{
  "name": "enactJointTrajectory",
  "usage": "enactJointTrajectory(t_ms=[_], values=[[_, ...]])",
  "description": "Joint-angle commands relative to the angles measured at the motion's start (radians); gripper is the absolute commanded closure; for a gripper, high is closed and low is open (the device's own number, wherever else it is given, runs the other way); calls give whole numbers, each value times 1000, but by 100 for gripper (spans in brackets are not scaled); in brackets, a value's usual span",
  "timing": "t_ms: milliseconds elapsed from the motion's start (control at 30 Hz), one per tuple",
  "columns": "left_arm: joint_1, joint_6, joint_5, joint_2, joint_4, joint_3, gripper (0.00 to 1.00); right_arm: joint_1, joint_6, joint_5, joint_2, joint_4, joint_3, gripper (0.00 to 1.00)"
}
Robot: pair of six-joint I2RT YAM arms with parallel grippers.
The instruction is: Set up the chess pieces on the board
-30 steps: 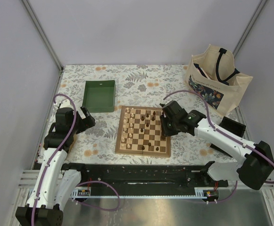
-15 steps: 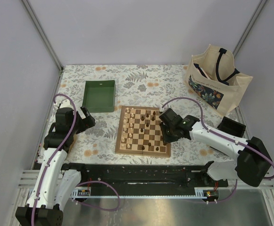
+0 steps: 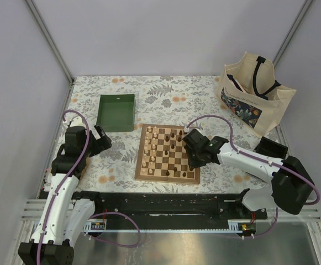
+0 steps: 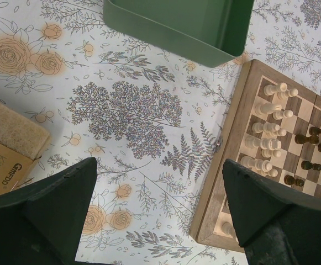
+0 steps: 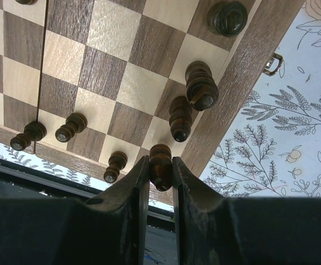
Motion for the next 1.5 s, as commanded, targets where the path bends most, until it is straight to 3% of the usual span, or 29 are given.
enactJointTrajectory(t_ms=[0,1467], values=[[5,6,13,0,52,15,1,19,15,48,5,27,-3,80],[5,6,13,-5,52,14,1,27,38,96,25,68,-16,78]])
